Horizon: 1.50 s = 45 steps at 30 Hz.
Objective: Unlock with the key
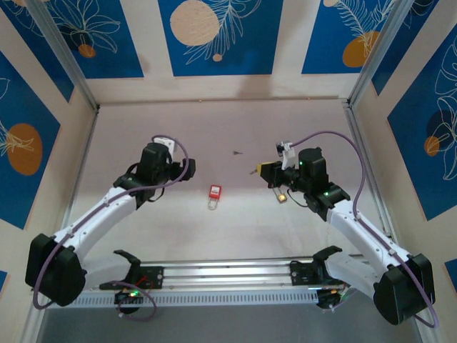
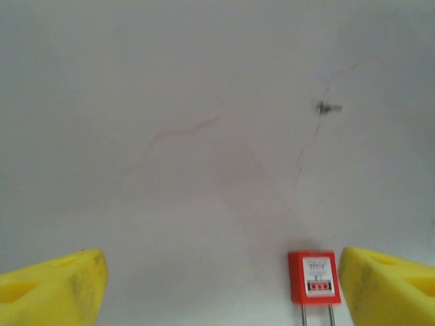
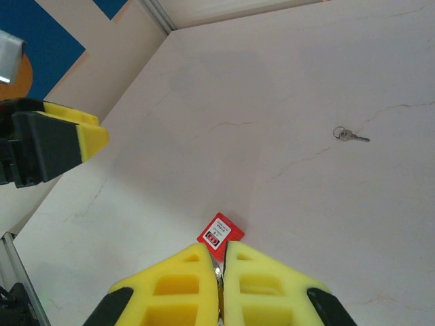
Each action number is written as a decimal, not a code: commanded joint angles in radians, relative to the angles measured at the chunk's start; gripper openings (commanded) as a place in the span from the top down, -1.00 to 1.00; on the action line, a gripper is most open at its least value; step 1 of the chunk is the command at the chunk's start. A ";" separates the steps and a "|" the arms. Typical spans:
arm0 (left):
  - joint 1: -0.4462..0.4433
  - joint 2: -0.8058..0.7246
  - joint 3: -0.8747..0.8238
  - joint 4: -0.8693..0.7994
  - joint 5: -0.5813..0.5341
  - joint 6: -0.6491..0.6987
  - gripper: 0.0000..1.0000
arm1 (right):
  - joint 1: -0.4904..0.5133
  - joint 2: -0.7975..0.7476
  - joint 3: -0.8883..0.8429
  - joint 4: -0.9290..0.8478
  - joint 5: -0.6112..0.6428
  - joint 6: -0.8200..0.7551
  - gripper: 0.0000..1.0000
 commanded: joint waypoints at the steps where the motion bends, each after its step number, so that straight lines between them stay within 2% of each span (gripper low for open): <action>1: 0.002 0.108 0.163 -0.226 0.040 -0.016 -0.59 | -0.004 -0.026 -0.010 0.006 0.007 0.003 1.00; 3: -0.013 0.164 0.221 -0.302 -0.003 -0.010 -0.54 | -0.005 -0.034 -0.012 0.009 0.012 0.005 1.00; 5: -0.036 0.203 0.262 -0.360 -0.069 -0.020 -0.57 | -0.006 -0.038 -0.011 0.010 0.014 0.004 1.00; 8: -0.070 0.241 0.287 -0.379 -0.093 -0.025 -0.57 | -0.009 -0.037 -0.013 0.013 0.015 0.005 1.00; 15: -0.120 0.413 0.419 -0.514 -0.079 -0.032 -0.31 | -0.017 -0.032 -0.008 -0.005 0.024 0.003 1.00; 17: -0.154 0.472 0.461 -0.537 -0.060 -0.016 -0.29 | -0.020 -0.036 -0.012 -0.004 0.026 0.004 1.00; 20: -0.206 0.568 0.528 -0.581 -0.097 -0.005 -0.29 | -0.024 -0.033 -0.013 -0.005 0.025 0.004 1.00; 26: -0.262 0.705 0.615 -0.602 -0.072 -0.017 -0.29 | -0.028 -0.040 -0.017 -0.006 0.029 0.005 1.00; 35: -0.283 0.784 0.615 -0.588 0.004 -0.031 -0.06 | -0.033 -0.043 -0.027 0.004 0.037 0.008 1.00; 45: -0.287 0.813 0.611 -0.582 0.012 -0.043 -0.07 | -0.039 -0.038 -0.031 0.009 0.031 0.011 1.00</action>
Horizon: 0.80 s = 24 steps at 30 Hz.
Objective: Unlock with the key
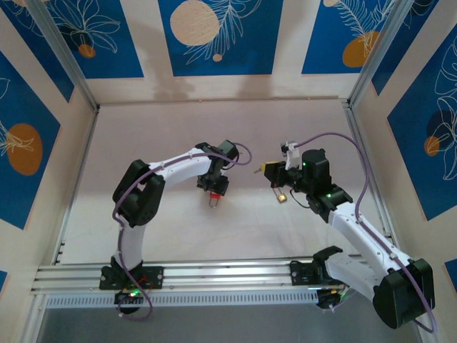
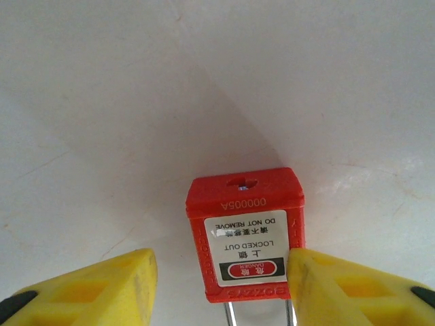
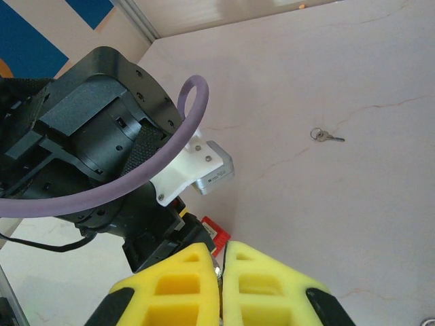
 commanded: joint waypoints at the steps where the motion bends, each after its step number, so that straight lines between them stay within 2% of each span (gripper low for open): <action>1: -0.010 0.031 0.012 -0.028 0.017 -0.010 -0.07 | -0.004 -0.014 -0.014 0.015 0.004 0.008 1.00; 10: -0.027 -0.027 0.041 -0.039 0.020 -0.012 -0.09 | -0.007 -0.015 -0.013 0.017 0.003 0.010 1.00; 24: -0.060 -0.006 0.022 -0.007 0.033 -0.047 -0.18 | -0.010 -0.017 -0.016 0.015 0.006 0.014 1.00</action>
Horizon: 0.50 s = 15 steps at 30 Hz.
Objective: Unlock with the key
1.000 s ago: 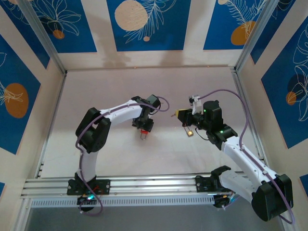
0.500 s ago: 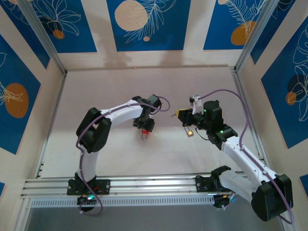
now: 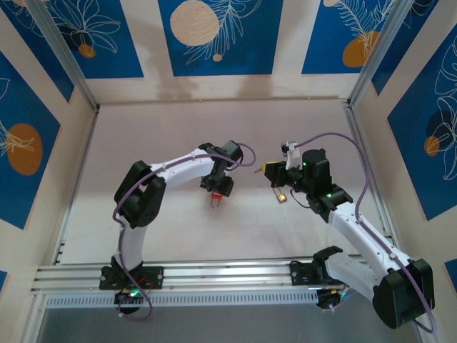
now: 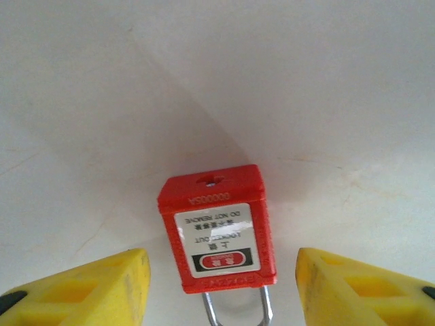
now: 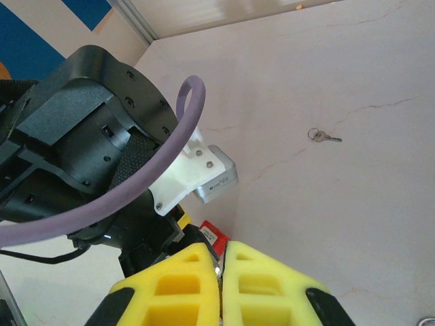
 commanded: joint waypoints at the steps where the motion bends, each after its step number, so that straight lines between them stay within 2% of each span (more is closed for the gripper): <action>1: -0.026 0.001 -0.008 0.001 0.017 -0.034 -0.18 | -0.005 -0.018 -0.014 0.015 0.005 0.012 1.00; 9: -0.026 0.005 -0.037 0.005 -0.061 -0.052 -0.17 | -0.005 -0.019 -0.018 0.015 0.003 0.014 1.00; 15: -0.025 0.002 -0.072 0.026 -0.087 -0.048 -0.06 | -0.004 -0.020 -0.015 0.010 0.001 0.012 1.00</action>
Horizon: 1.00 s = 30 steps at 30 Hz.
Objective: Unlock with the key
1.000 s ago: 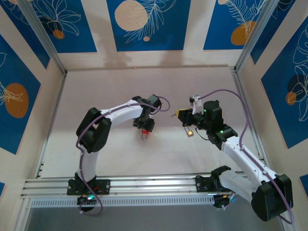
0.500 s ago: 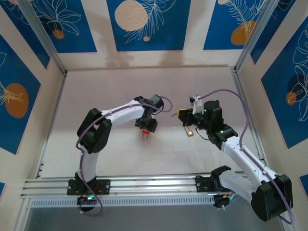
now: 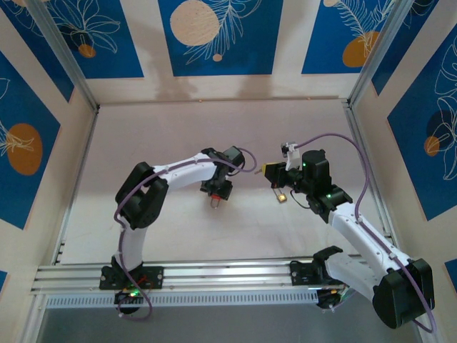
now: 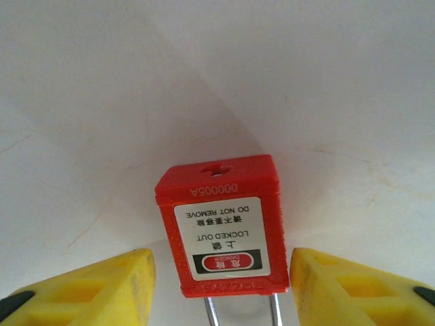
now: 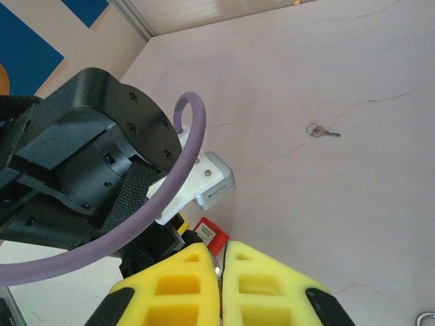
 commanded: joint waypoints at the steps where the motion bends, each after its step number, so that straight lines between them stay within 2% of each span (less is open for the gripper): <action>1: -0.002 0.003 -0.027 0.005 -0.026 -0.007 -0.04 | -0.004 -0.022 -0.004 0.010 0.001 0.013 1.00; 9: 0.016 -0.018 -0.066 0.024 -0.012 0.034 0.04 | -0.003 -0.028 -0.004 0.006 0.001 0.013 1.00; 22: 0.023 0.009 -0.004 0.005 0.046 0.136 -0.10 | -0.005 -0.028 0.002 0.006 0.005 0.010 1.00; 30: 0.054 0.023 -0.005 -0.013 0.059 0.156 -0.03 | -0.008 -0.028 0.005 0.007 0.000 0.012 1.00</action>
